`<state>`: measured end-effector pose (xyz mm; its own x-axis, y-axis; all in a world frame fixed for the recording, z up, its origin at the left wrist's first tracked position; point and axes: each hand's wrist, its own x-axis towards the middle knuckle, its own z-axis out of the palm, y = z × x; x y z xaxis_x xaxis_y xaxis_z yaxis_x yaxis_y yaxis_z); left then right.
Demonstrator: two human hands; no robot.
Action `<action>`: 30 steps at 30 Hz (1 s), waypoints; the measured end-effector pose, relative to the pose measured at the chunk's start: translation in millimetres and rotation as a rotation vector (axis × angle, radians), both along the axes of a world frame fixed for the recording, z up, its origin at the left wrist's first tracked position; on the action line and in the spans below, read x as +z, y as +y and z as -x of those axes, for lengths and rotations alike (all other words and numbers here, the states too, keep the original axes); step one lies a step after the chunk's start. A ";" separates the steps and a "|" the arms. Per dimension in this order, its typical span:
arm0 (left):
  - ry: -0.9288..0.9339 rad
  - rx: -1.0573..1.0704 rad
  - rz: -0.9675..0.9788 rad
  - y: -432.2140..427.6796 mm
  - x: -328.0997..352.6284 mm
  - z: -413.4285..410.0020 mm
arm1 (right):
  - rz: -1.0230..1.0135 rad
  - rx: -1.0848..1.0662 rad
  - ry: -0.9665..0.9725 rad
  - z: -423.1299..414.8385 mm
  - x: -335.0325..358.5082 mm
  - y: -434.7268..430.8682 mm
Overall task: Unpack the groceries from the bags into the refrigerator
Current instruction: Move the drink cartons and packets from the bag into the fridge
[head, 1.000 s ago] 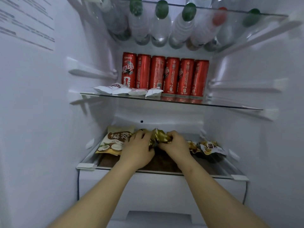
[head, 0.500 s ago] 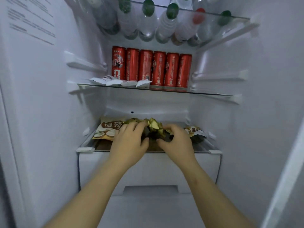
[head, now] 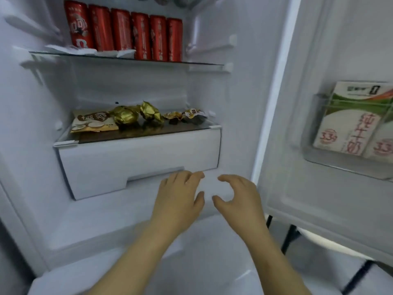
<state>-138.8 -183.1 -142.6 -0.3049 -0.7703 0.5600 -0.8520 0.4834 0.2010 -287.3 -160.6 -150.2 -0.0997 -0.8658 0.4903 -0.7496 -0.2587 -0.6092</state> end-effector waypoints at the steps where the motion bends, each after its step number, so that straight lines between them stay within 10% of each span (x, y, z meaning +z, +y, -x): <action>1: -0.017 -0.041 -0.017 6.7 -10.8 10.7 | -0.027 -0.038 -0.005 8.9 -9.8 15.0; 30: -0.300 -1.225 -0.268 439.3 -108.4 365.6 | -0.469 -1.258 -0.129 243.4 -103.8 563.6</action>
<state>-504.5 256.2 -251.0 -0.9755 0.0225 0.2190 0.0876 0.9524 0.2921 -530.6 403.0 -254.1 -0.9662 -0.2363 0.1029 -0.2541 0.8068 -0.5334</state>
